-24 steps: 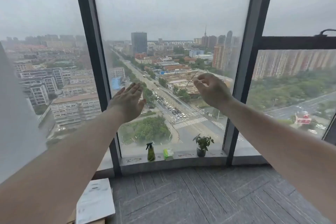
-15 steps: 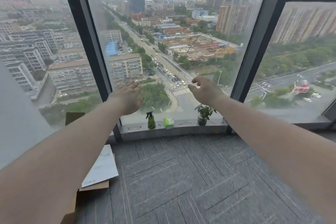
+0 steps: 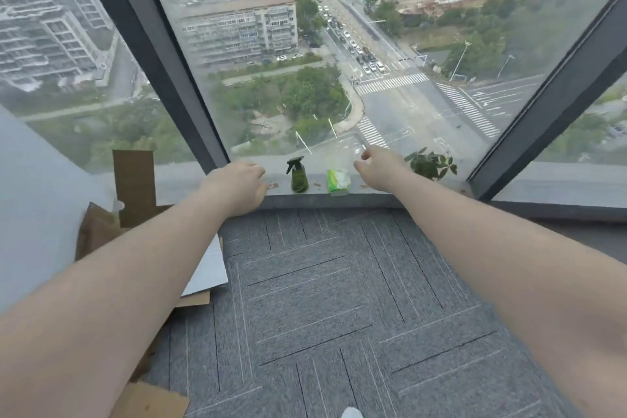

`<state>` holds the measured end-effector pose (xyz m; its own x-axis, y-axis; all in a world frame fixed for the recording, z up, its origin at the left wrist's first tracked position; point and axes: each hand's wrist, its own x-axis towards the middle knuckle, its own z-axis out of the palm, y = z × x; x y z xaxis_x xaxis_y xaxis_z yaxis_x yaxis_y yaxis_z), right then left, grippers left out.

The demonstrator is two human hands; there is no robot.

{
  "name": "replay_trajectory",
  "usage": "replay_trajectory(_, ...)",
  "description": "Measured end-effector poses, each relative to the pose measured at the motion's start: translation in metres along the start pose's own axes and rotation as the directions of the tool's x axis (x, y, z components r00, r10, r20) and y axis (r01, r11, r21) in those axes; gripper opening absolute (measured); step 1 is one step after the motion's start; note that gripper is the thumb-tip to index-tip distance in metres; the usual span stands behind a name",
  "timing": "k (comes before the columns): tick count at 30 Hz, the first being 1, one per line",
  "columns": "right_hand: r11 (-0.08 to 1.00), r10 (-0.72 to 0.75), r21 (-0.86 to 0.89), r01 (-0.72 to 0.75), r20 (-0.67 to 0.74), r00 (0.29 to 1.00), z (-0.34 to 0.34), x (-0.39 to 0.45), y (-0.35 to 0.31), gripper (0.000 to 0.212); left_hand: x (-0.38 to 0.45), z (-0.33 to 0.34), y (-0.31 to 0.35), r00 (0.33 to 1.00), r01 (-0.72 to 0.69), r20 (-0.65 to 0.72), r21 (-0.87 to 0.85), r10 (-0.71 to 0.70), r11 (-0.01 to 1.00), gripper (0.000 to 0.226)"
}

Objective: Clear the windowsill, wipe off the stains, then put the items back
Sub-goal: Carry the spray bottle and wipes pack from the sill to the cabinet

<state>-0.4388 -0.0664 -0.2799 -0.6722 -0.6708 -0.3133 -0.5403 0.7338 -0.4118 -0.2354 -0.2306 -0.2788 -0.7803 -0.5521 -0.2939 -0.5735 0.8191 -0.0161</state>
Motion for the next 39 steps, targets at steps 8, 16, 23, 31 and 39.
replay_trajectory(8, 0.992, 0.111, -0.074, -0.105, 0.085, 0.990, 0.042, 0.133, -0.011, 0.048, 0.133, 0.027, -0.050, 0.997, 0.010, 0.077, 0.018, -0.012, 1.000, 0.042)
replay_trajectory(16, 0.978, 0.196, -0.091, -0.189, 0.086, 0.977, 0.101, 0.266, -0.009, 0.056, 0.269, 0.085, -0.090, 0.991, 0.063, 0.123, -0.043, -0.057, 0.997, 0.044)
replay_trajectory(23, 0.969, 0.238, -0.087, -0.231, 0.078, 0.968, 0.199, 0.372, 0.030, 0.062, 0.360, 0.195, -0.088, 0.990, 0.124, 0.086, -0.085, -0.116, 0.989, 0.042)
replay_trajectory(31, 0.899, 0.436, -0.036, -0.436, -0.005, 0.900, 0.340, 0.475, 0.125, 0.095, 0.467, 0.374, -0.070, 0.969, 0.244, 0.098, -0.208, -0.228, 0.947, 0.092)
replay_trajectory(39, 0.841, 0.536, 0.101, -0.531, -0.027, 0.844, 0.452, 0.556, 0.209, 0.116, 0.564, 0.500, -0.061, 0.912, 0.405, 0.172, -0.529, -0.373, 0.746, 0.117)
